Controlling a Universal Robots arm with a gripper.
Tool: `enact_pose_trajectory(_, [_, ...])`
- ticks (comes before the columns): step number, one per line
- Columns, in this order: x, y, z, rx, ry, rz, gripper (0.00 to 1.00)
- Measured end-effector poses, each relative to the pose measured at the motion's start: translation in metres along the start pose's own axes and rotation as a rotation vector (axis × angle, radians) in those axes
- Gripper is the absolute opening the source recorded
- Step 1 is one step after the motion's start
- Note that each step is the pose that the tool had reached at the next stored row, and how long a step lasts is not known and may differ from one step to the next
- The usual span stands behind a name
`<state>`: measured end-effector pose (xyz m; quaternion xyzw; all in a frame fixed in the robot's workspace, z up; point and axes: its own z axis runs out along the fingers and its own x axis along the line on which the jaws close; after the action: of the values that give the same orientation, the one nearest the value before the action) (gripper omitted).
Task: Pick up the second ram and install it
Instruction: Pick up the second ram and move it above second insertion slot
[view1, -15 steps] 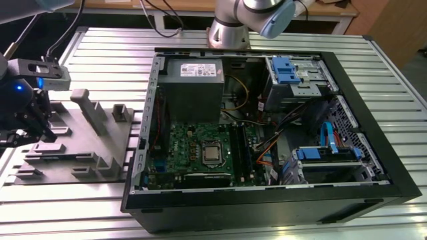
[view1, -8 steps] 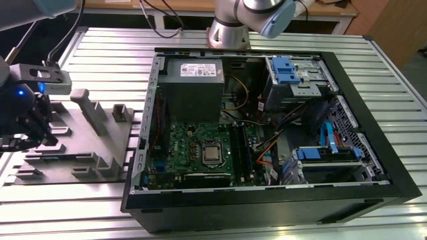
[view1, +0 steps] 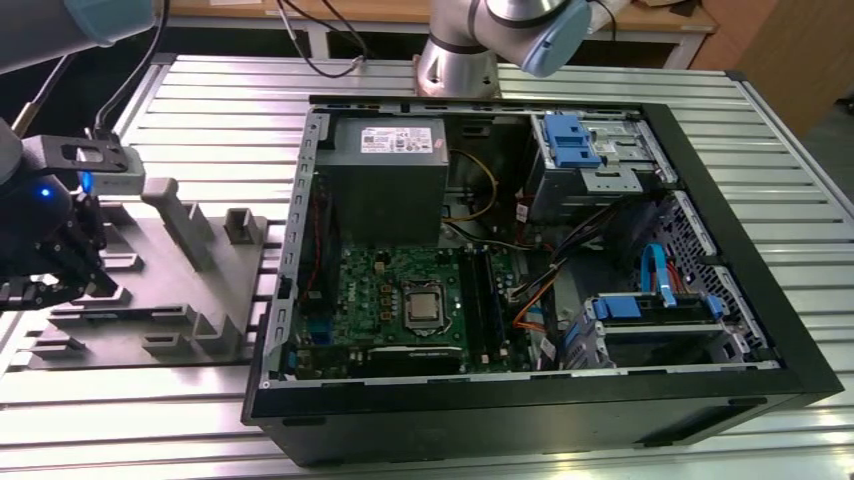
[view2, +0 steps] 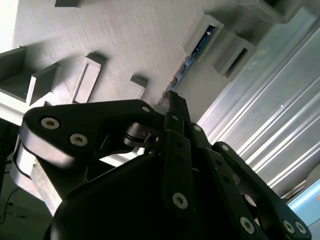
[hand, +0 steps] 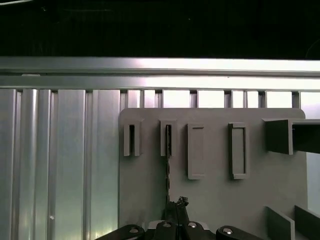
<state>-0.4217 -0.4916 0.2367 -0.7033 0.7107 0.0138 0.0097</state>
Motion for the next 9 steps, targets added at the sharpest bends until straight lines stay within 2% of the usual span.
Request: enact_pose_trajectory(9, [0.0002, 0.0000, 0.0024, -0.0001, -0.0001, -0.007, 0.10])
